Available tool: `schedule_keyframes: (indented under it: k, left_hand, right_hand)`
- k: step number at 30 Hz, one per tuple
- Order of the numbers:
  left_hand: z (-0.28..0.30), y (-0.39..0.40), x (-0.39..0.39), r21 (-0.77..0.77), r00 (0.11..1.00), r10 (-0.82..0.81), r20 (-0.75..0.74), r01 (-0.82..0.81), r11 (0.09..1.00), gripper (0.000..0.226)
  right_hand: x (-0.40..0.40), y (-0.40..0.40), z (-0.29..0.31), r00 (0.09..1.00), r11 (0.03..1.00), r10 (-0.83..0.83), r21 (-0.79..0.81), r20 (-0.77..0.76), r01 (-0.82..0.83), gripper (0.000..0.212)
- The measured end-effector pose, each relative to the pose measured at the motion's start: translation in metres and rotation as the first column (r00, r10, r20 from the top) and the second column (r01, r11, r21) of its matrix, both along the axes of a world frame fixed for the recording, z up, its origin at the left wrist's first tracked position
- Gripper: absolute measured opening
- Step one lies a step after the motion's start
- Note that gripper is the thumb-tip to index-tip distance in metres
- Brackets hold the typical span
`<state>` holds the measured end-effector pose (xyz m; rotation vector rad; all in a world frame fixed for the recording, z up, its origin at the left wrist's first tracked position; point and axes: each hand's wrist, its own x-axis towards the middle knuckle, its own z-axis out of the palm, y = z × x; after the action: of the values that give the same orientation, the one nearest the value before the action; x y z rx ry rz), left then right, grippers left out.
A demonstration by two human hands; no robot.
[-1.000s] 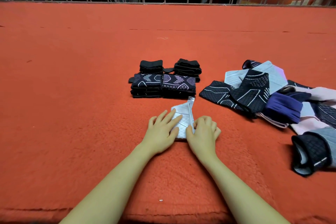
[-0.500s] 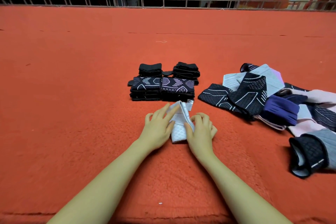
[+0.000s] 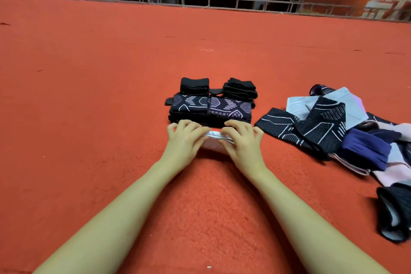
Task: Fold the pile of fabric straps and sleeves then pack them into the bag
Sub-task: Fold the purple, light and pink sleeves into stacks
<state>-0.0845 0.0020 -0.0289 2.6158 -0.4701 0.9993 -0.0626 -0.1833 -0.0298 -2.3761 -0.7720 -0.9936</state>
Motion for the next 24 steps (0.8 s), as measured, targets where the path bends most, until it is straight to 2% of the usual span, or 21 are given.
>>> schedule_keyframes:
  k: [4, 7, 10, 15, 18, 20, 24]
  left_hand:
    - [-0.008, 0.006, -0.002, -0.060, 0.994, 0.040, 0.098, -0.035, 0.998, 0.027]
    - [-0.005, 0.015, 0.004, -0.005, 0.980, 0.056, 0.193, -0.056, 0.998, 0.026]
    - [0.001, 0.026, 0.013, -0.008, 0.960, 0.103, 0.260, -0.105, 0.994, 0.023]
    - [-0.005, 0.050, 0.027, 0.085, 0.938, 0.150, 0.312, -0.184, 0.979, 0.017]
    - [-0.018, 0.063, 0.024, 0.125, 0.945, 0.156, 0.287, -0.199, 0.972, 0.016]
    - [-0.027, 0.067, 0.020, 0.152, 0.967, 0.133, 0.218, -0.169, 0.974, 0.017]
    - [-0.033, 0.067, 0.015, 0.137, 0.992, 0.073, -0.102, -0.059, 0.989, 0.027]
  right_hand:
    - [0.007, 0.003, -0.008, 0.998, 0.998, -0.026, -0.053, -0.062, 0.022, 0.038]
    - [0.021, 0.005, -0.004, 0.999, 0.992, 0.005, -0.126, 0.034, -0.001, 0.032]
    - [0.036, 0.019, 0.008, 0.993, 0.995, 0.014, -0.103, 0.116, -0.002, 0.026]
    - [0.054, 0.048, 0.001, 0.990, 0.995, 0.027, -0.094, 0.139, -0.014, 0.022]
    - [0.053, 0.058, -0.013, 0.992, 0.993, 0.059, -0.111, 0.115, -0.046, 0.024]
    - [0.050, 0.060, -0.024, 0.994, 0.988, 0.103, -0.119, 0.048, -0.096, 0.026]
    - [0.048, 0.057, -0.034, 0.972, 0.969, 0.151, -0.170, -0.181, -0.182, 0.033]
